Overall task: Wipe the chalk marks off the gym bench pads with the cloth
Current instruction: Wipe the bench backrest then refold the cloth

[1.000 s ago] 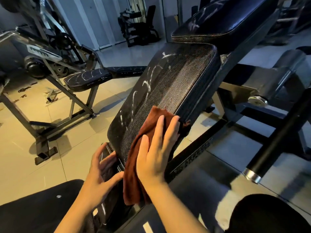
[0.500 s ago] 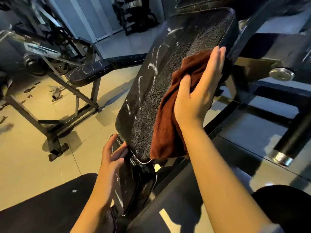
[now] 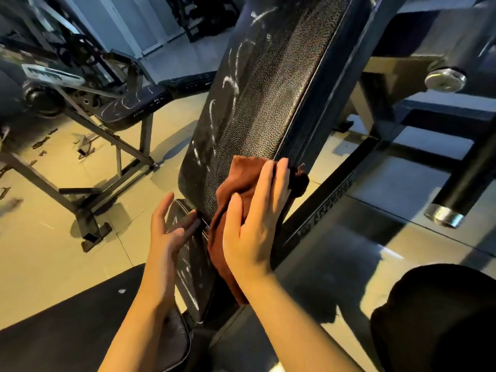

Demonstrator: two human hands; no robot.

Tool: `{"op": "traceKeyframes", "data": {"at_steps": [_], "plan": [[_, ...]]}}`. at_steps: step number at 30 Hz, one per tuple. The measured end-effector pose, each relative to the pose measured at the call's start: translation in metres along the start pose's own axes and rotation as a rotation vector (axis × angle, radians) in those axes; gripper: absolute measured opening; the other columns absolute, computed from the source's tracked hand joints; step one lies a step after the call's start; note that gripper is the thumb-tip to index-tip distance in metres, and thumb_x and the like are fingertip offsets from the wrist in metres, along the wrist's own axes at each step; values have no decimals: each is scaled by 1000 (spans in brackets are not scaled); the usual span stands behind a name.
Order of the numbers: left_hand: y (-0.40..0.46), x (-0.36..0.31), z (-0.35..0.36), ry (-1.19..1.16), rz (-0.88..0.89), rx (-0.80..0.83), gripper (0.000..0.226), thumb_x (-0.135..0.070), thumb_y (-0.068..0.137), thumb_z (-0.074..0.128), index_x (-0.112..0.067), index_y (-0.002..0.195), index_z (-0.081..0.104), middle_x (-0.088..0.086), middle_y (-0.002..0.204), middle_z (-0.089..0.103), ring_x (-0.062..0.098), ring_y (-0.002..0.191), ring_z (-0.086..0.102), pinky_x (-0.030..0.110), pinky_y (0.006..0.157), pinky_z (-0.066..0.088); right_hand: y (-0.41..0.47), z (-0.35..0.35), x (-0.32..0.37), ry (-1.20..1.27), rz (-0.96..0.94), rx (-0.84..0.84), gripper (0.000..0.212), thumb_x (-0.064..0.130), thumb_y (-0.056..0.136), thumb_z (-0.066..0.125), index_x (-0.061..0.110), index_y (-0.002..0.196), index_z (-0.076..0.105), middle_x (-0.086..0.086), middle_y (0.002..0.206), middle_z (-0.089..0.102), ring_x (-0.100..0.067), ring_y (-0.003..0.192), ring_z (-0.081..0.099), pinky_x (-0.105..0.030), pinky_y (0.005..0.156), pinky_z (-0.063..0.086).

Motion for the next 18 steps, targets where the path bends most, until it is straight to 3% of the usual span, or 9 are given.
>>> {"op": "traceKeyframes", "data": {"at_steps": [3, 5, 8, 13, 18], "plan": [[0, 4, 0, 23, -2, 12, 70, -51, 61, 54, -55, 129, 39, 6, 146, 45, 7, 121, 56, 19, 87, 37, 74, -19, 12, -10, -83, -129, 59, 5, 96, 45, -4, 149, 20, -23, 158, 18, -34, 148, 16, -50, 121, 16], [0, 3, 1, 9, 11, 28, 66, -53, 64, 52, -58, 128, 39, 5, 148, 42, 7, 123, 54, 14, 85, 38, 131, -30, 18, -11, -75, -197, 58, 7, 96, 41, -9, 148, 19, -27, 156, 18, -35, 147, 18, -43, 122, 16], [-1, 0, 2, -26, -8, 10, 62, -53, 64, 52, -60, 124, 41, 4, 148, 43, 7, 123, 54, 9, 81, 39, 158, -30, 17, -18, -94, -194, 57, 8, 97, 41, -12, 146, 20, -30, 155, 20, -37, 146, 19, -47, 120, 20], [-4, -3, 8, -46, -3, -16, 59, -33, 71, 50, -52, 126, 39, 2, 147, 43, 5, 123, 51, 5, 80, 40, 101, -20, 17, -97, -94, -141, 62, 9, 97, 52, -11, 147, 21, -28, 156, 18, -35, 147, 17, -33, 122, 11], [-13, 3, 7, -110, -70, -59, 62, -24, 74, 50, -45, 131, 41, 2, 143, 47, 13, 128, 49, 24, 97, 39, -17, 2, -1, -137, -38, 68, 70, 32, 100, 44, 6, 153, 5, -10, 162, 3, -23, 151, 3, -49, 120, 18]]}}
Point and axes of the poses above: each hand's wrist, its own y-axis towards the middle knuckle, its own z-axis out of the palm, x = y × z, the point moved 9 cm from there along y, towards the middle knuckle
